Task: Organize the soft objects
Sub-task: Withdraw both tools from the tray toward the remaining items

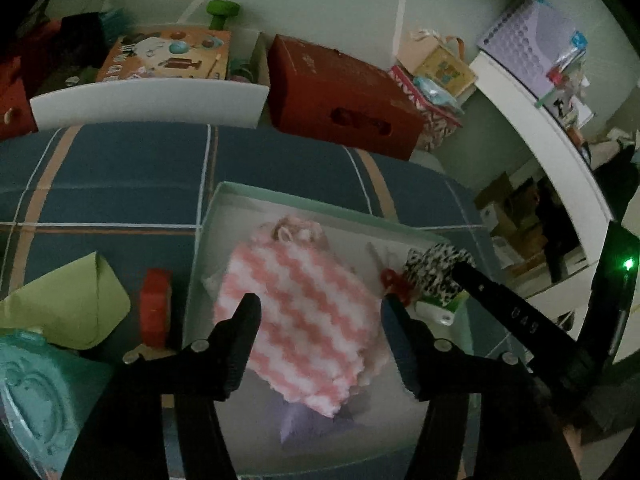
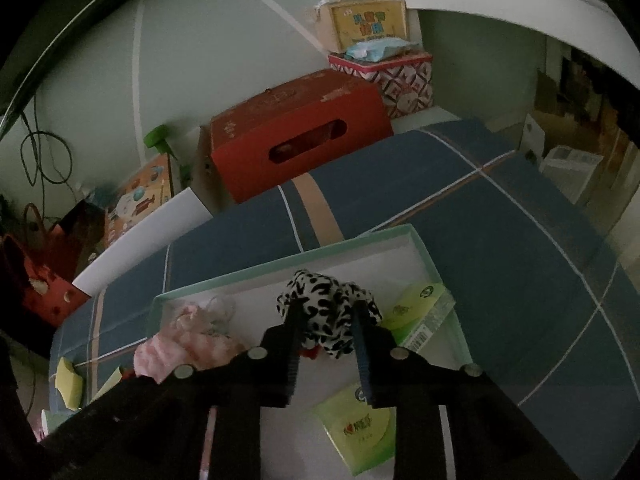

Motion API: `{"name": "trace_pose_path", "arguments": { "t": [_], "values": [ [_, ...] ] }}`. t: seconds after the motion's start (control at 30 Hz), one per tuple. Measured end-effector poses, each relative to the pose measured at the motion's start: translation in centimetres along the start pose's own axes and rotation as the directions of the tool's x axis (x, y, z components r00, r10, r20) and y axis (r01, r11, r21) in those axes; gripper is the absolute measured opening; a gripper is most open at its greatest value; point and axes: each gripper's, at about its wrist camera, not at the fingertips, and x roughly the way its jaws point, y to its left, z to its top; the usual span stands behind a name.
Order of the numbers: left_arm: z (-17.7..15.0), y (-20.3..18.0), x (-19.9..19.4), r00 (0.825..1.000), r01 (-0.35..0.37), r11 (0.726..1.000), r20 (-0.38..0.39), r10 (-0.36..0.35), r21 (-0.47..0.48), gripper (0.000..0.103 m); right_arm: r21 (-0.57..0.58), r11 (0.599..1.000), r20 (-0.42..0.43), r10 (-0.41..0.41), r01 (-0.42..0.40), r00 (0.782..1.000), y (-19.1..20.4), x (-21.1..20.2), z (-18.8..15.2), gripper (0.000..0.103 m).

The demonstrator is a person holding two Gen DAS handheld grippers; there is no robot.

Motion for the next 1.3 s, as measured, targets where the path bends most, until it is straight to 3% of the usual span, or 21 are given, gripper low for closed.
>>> {"name": "trace_pose_path", "arguments": {
  "t": [0.1,0.3,0.57,0.67,0.93,1.0,1.3],
  "values": [
    [0.2,0.4,-0.9,1.000,-0.026,1.000,0.001,0.026,-0.009,0.070,-0.011,1.000,0.016,-0.002,0.002,1.000,0.5,-1.4,0.1,0.028],
    [0.2,1.0,-2.7,0.998,-0.064,0.998,0.014,0.064,-0.025,0.072,-0.017,1.000,0.010,0.013,-0.013,1.000,1.1,-2.8,-0.5,0.028],
    [-0.5,0.6,-4.2,0.992,-0.112,0.994,0.048,0.113,-0.013,0.077,-0.058,0.998,-0.028,0.019,-0.021,0.999,2.4,-2.9,-1.8,0.028],
    [-1.0,0.8,-4.4,0.989,-0.140,0.990,0.047,0.141,-0.015,0.086,-0.069,0.998,-0.048,0.010,-0.014,0.999,2.8,-2.7,-2.5,0.028],
    [-1.8,1.9,-6.1,0.977,-0.191,0.981,0.086,0.193,-0.034,0.088,-0.088,0.996,-0.084,-0.013,0.005,0.996,3.0,-2.9,-4.2,0.028],
    [-1.9,2.2,-6.3,0.975,-0.201,0.979,0.092,0.204,-0.041,0.092,-0.090,0.996,-0.088,-0.019,0.011,0.996,3.1,-2.8,-4.2,0.028],
    [-1.9,2.8,-6.8,0.966,-0.228,0.972,0.107,0.233,-0.058,0.093,-0.105,0.994,-0.085,-0.035,0.026,0.996,3.5,-2.8,-4.1,0.052]
  ]
}}
